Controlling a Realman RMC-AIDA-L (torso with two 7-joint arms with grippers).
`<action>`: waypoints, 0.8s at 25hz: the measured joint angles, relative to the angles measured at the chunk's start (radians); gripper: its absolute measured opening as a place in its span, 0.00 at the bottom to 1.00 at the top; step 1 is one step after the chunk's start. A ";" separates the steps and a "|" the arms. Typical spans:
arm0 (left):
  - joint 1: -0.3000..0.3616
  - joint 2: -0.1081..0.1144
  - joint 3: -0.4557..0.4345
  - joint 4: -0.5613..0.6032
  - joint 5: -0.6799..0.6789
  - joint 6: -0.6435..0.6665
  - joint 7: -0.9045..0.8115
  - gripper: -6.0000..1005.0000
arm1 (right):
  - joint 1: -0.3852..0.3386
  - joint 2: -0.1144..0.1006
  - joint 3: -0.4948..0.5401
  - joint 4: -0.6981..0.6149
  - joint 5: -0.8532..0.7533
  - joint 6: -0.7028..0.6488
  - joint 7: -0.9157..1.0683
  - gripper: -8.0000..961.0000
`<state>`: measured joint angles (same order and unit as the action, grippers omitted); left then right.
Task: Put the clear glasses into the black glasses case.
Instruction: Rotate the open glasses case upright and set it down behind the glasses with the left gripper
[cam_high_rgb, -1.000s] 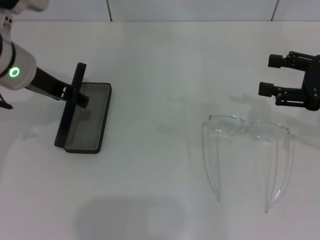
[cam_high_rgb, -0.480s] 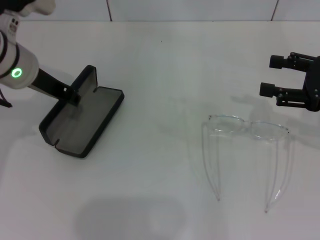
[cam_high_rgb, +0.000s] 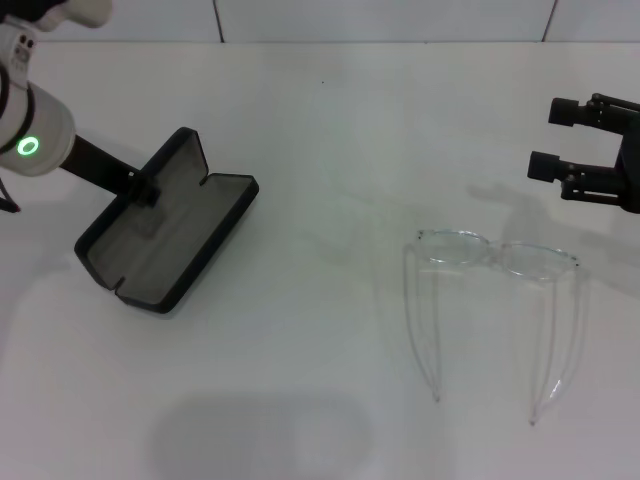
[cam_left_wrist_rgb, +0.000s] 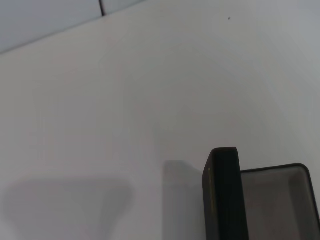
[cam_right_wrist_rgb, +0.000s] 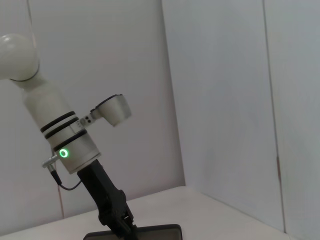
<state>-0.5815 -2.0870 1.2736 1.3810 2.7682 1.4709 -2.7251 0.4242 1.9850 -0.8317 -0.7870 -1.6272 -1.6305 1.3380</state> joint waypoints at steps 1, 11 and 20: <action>0.008 0.000 0.012 0.026 -0.015 0.000 0.020 0.21 | -0.003 0.000 0.002 0.000 0.002 0.000 0.000 0.82; 0.093 -0.002 0.254 0.269 -0.096 -0.034 0.320 0.21 | -0.023 0.001 0.209 0.053 0.012 -0.093 -0.063 0.82; 0.167 -0.005 0.411 0.289 -0.148 -0.202 0.600 0.21 | -0.099 -0.014 0.541 0.115 0.027 -0.307 -0.112 0.82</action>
<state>-0.4148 -2.0921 1.6845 1.6696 2.6204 1.2694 -2.1254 0.3256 1.9707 -0.2903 -0.6720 -1.6007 -1.9372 1.2263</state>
